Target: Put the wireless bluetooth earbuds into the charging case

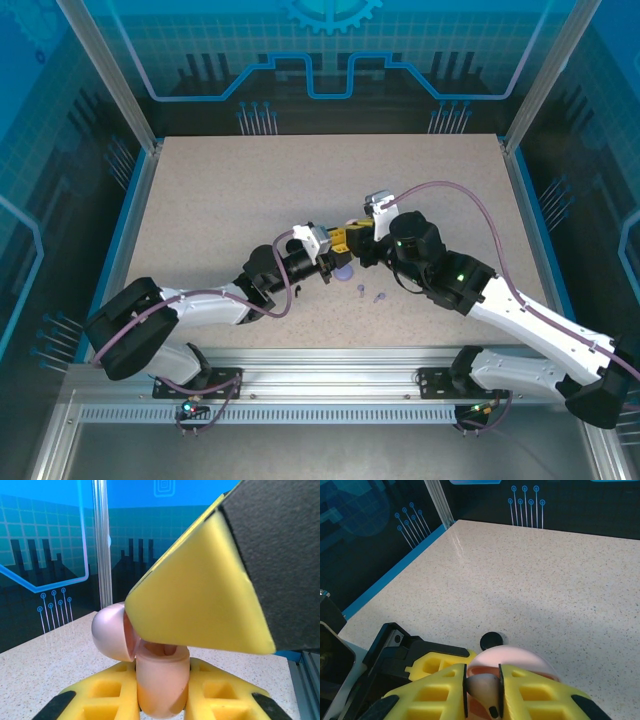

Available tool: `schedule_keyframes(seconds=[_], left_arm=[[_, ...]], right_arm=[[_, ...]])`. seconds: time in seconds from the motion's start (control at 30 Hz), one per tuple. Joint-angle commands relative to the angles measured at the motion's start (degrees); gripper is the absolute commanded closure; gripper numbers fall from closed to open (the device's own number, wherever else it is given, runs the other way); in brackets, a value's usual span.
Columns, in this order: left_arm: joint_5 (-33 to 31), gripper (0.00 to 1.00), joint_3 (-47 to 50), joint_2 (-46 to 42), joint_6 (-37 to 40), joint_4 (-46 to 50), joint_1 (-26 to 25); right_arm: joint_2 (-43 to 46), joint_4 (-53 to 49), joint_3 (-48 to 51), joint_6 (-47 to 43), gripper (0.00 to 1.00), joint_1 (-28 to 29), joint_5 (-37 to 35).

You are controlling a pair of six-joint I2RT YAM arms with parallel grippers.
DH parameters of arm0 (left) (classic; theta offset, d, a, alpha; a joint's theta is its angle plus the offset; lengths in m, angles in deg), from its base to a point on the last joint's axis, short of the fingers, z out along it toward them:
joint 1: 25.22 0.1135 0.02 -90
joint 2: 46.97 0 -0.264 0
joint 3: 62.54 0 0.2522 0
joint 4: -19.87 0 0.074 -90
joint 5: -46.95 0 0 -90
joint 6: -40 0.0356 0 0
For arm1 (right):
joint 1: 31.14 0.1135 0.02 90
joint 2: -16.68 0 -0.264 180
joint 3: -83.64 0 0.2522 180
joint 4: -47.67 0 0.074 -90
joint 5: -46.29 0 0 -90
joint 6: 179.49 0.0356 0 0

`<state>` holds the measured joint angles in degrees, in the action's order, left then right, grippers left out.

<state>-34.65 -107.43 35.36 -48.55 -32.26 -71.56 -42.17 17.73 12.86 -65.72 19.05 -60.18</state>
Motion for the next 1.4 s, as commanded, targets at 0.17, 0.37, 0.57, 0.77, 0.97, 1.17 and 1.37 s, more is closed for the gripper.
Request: schedule_keyframes(seconds=[0.17,0.37,0.57,0.77,0.97,1.17,1.37], left_arm=[[0.6,0.98,-1.0,-1.6,-0.2,-2.4,-0.4],[0.7,0.98,-1.1,-1.6,-0.2,-2.3,-0.4],[0.7,0.98,-0.7,-1.9,-0.3,-2.4,-0.4],[0.9,0.96,1.0,-3.9,-0.8,-2.7,-0.4],[2.7,0.96,2.0,-7.1,-2.4,-1.1,0.2],[5.0,0.96,2.0,-8.8,-3.5,-0.4,1.0],[5.1,0.96,1.9,-8.8,-3.7,0.1,1.0]], right_arm=[[1.0,-2.1,-0.6,0.9,0.67,-1.0,1.2],[1.0,-6.1,-5.5,-0.8,0.59,-1.5,2.3],[2.1,-10.8,-9.7,-2.0,0.50,-2.7,2.3],[3.3,-15.2,-12.0,-5.2,0.18,-8.7,11.8],[1.9,-12.7,-8.3,-4.3,0.00,-20.7,38.1],[-3.4,-5.8,-6.5,-0.7,0.00,-22.4,54.3],[-5.5,-4.1,-7.8,-1.4,0.07,-20.2,56.5]])
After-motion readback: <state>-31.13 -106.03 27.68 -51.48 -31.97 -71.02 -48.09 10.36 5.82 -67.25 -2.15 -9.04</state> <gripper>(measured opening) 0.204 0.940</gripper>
